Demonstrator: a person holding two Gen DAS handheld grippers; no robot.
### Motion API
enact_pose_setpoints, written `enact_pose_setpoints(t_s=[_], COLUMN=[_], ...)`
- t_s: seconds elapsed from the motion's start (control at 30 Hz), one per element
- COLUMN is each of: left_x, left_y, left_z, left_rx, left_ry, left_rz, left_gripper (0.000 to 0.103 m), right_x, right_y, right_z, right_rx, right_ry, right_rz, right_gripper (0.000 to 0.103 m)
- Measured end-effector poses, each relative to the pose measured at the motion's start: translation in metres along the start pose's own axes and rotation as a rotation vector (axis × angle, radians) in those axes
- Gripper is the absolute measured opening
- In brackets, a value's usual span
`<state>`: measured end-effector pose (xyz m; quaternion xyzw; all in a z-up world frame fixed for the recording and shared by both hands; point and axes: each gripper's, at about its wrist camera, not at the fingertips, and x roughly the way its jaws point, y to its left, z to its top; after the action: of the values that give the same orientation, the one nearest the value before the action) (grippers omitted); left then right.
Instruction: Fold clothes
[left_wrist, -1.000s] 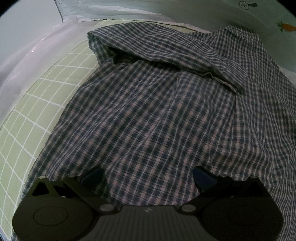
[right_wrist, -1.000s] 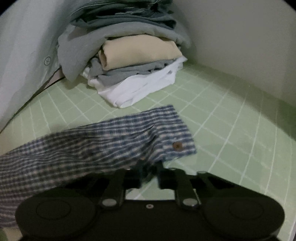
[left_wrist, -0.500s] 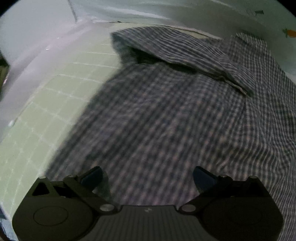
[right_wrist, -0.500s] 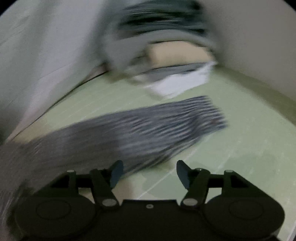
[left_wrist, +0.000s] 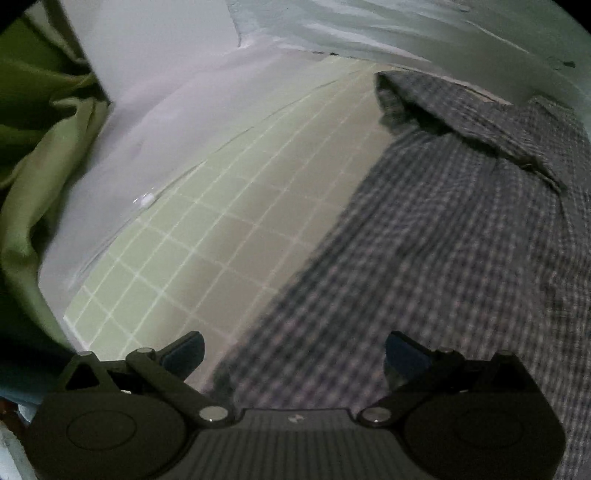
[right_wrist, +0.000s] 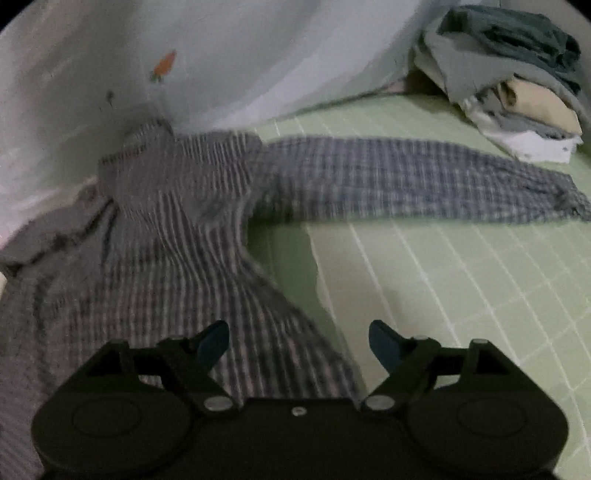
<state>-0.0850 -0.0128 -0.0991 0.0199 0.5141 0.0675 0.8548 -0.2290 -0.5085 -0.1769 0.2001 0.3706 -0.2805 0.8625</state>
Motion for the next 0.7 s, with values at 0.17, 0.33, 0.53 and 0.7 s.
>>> enact_pose_setpoints(t_s=[0.17,0.33,0.53,0.7], left_x=[0.011,0.019,0.016,0.014], left_y=[0.017,0.018,0.010,0.028], left_z=[0.004,0.005,0.010,0.014], left_rx=[0.023,0.077,0.159,0.090], left_ry=[0.013,0.028,-0.003,0.007], left_rz=[-0.029,-0.096,-0.137,-0.126], left_gripper=[0.091,0.052,0.001,0.006], right_x=[-0.001,-0.013,-0.030,-0.039], right_y=[0.005,0.010,0.009,0.015], right_z=[-0.012,-0.018,-0.030,-0.041], right_rx=[-0.005,-0.032,0.055,0.040], right_ry=[0.034,0.049,0.068,0.088], right_rz=[-0.071,-0.094,-0.091,-0.130], right_gripper=[0.080,0.006,0.002,0.004])
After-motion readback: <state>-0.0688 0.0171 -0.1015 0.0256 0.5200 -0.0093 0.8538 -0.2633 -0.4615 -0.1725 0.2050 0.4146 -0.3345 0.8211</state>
